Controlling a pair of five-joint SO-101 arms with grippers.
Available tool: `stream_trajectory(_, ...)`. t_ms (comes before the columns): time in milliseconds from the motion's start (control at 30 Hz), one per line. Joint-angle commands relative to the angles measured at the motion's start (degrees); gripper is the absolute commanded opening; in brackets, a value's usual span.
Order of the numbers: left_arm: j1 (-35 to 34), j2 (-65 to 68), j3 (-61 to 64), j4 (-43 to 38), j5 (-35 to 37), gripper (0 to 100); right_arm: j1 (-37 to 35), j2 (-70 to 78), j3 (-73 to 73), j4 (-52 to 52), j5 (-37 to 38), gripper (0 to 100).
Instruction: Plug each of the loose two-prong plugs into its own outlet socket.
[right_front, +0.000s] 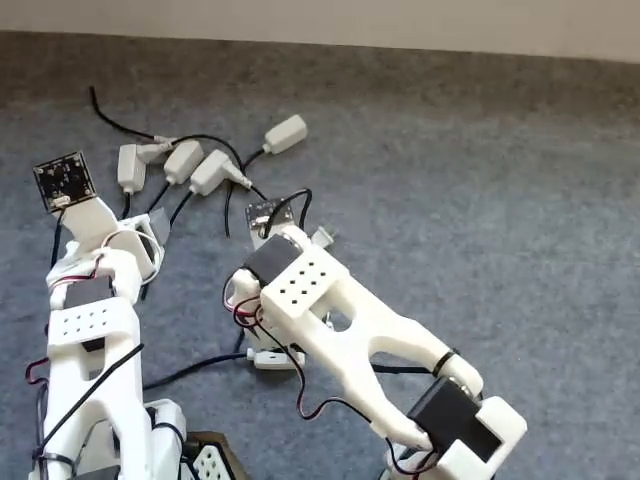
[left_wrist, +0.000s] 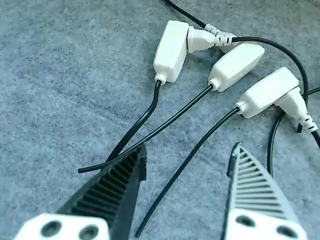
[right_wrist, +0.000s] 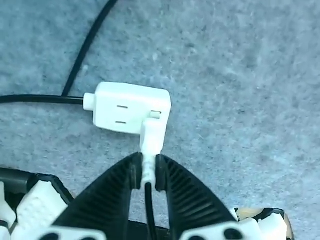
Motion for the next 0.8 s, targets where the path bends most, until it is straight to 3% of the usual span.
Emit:
stream_trajectory(0, 0.22, -0.48, -1.1, -1.05, 0.26, 27, -0.4, 0.22, 0.04, -0.66, 0.44, 0.9)
stream_trajectory(333, 0.22, -0.48, -1.01, -1.05, 0.26, 27, 2.42, 4.88, 15.78, -16.22, 0.79, 0.9)
stream_trajectory(567, 0.4, -0.48, -1.01, -0.88, 0.26, 27, 2.68, 4.79, 16.57, -17.45, 0.7, 1.8)
stream_trajectory(767, 1.45, -0.13, -1.27, -0.7, 0.18, 27, 2.42, 4.62, 15.52, -16.92, 0.62, 27.0)
